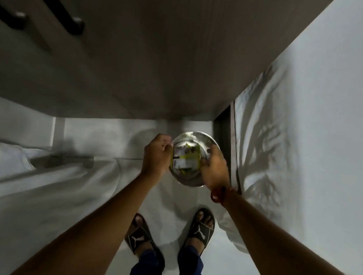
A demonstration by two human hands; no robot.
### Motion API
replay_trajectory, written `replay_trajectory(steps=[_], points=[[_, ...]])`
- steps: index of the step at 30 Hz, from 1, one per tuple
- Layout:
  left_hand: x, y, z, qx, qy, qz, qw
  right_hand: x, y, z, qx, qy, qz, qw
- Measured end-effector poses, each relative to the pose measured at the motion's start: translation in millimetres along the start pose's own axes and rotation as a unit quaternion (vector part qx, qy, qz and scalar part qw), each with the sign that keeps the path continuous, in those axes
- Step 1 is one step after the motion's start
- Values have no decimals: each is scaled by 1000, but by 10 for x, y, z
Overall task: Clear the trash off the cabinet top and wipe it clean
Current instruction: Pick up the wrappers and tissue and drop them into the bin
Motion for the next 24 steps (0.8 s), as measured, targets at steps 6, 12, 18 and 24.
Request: replay_trajectory(steps=[6,12,18,24], points=[[-1310,1443,-488,-169,-226,-21,959,1807,504,-326,-59,236,-61,968],[-2305,3056,-1198,-333,-344,-86,874,3639,1106,-1069,-121,456,-9,882],[-2814,4580,-1186,-429,-310,-67,846,5152,1424,-1348,-138,512,37,847],[-3388,5000,-330,-262,-272,237,895,5842,1101,-884,-36,404,-80,911]])
Point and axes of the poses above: each hand's wrist, its own z-axis towards the middle knuckle, its own y-axis out of the back of the hand, x = y × z, the point moved 8 cm from there along z, towards the middle knuckle, and after that the axes turned 14 degrees about z, right-handed, at the moved point
